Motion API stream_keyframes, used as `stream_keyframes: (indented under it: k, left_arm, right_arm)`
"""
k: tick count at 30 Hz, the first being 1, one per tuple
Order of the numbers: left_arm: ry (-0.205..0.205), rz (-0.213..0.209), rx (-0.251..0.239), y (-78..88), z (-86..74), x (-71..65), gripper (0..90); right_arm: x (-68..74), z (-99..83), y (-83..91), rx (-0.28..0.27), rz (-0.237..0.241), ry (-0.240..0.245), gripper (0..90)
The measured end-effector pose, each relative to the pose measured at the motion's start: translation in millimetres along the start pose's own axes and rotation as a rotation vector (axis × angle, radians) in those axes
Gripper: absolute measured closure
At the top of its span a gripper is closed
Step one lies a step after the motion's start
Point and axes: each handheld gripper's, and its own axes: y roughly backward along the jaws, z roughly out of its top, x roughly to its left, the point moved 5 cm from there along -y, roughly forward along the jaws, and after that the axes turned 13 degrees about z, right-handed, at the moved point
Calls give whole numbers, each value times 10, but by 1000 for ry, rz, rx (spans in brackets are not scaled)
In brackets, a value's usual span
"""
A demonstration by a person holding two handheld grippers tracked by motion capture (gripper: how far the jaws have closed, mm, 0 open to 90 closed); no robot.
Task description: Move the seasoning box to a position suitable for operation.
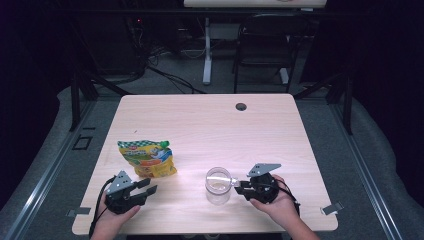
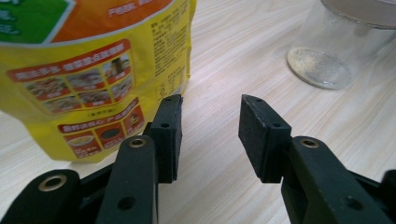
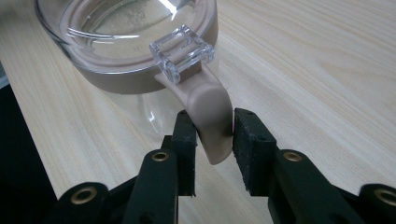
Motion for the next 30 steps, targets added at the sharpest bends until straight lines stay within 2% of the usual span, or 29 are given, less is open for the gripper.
stream_keyframes:
  k: [6, 7, 10, 15, 19, 24, 28, 30]
  left_arm:
    - [-9, -16, 0, -24, 31, -48, 601]
    - [1, -17, -3, -30, 37, -64, 601]
    - [-15, -19, 0, -36, 58, -98, 594]
    - [-14, -31, -3, -54, 111, -176, 587]
    - [-23, -44, -3, -63, 164, -257, 588]
    - [-26, -73, -4, -99, 231, -362, 592]
    - [-32, -96, 3, -136, 307, -458, 590]
    - [-41, -86, 5, -164, 362, -509, 578]
  right_arm:
    - [35, 45, 39, 38, -21, -7, 710]
    - [35, 45, 39, 38, -21, -7, 710]
    - [68, 77, 87, 44, -40, -14, 706]
    - [151, 148, 192, 47, -41, -59, 706]
    - [194, 211, 245, -4, -42, -91, 712]
    - [202, 260, 286, -5, -53, -107, 673]
    - [200, 329, 340, -33, -70, -123, 677]
    - [199, 384, 376, -50, -80, -136, 673]
